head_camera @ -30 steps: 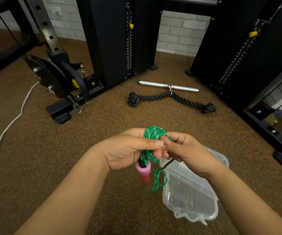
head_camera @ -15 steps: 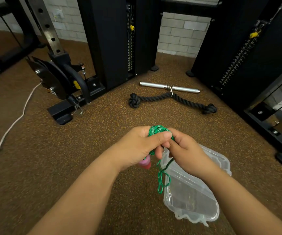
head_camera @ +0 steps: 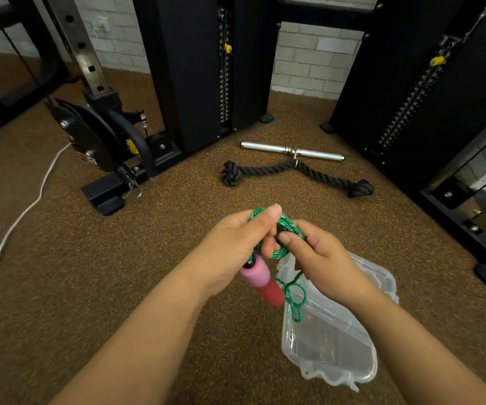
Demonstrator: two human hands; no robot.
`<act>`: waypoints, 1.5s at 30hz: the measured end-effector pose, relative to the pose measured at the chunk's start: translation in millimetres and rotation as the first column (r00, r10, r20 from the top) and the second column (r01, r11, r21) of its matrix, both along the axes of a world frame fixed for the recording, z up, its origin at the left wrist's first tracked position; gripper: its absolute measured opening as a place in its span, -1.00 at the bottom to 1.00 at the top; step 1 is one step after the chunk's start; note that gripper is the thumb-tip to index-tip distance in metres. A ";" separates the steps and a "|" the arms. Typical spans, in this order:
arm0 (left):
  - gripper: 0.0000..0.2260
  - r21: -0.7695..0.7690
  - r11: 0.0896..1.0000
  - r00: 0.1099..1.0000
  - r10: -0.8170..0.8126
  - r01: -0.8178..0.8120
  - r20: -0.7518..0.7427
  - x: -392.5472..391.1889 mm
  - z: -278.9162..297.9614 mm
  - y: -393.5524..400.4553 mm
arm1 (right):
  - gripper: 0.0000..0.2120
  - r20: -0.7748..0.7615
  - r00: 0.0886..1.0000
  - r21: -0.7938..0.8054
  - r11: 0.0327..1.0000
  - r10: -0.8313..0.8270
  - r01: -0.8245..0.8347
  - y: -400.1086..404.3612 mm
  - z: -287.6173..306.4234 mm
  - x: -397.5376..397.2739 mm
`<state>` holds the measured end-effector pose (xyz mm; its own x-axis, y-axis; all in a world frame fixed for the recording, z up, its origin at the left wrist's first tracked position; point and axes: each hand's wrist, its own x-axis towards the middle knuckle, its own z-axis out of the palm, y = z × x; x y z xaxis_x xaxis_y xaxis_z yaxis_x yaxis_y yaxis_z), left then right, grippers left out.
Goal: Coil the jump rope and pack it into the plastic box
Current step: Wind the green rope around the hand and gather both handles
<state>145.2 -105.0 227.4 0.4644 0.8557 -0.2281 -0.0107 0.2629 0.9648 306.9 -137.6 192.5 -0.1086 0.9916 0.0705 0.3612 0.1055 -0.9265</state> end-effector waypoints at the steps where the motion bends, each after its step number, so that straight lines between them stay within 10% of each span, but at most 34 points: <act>1: -0.71 -0.048 0.999 0.999 0.020 -0.018 0.042 0.7 1.1 -0.7 | -0.88 -0.046 0.999 -0.013 1.000 0.007 -0.008 0.1 1.9 -0.6; 15: -0.54 -0.252 0.950 0.929 -0.083 0.183 0.360 -4.4 6.0 5.0 | -0.77 -0.221 0.974 -0.188 0.982 -0.057 0.015 -0.7 -6.7 0.0; 24: -0.55 -0.044 0.998 0.992 -0.032 0.038 0.122 -14.0 -2.1 11.4 | -0.67 0.609 0.783 0.041 0.981 0.126 -0.190 -14.5 0.1 -3.8; 35: -0.33 -0.038 0.979 0.967 -0.203 0.199 -0.154 -13.5 -13.4 8.5 | -0.80 0.060 0.994 0.129 0.987 0.091 -0.099 -13.1 47.3 -4.2; 45: -0.54 -0.100 0.856 0.818 -0.515 0.507 -0.257 -11.5 0.8 -2.8 | -0.87 0.062 0.979 0.122 0.975 -0.193 0.185 2.9 34.8 14.4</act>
<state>133.7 -107.8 228.2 0.7518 0.5045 -0.4245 0.3867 0.1841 0.9036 321.3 -134.7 227.2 0.0711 0.9803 0.1845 0.4510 0.1334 -0.8825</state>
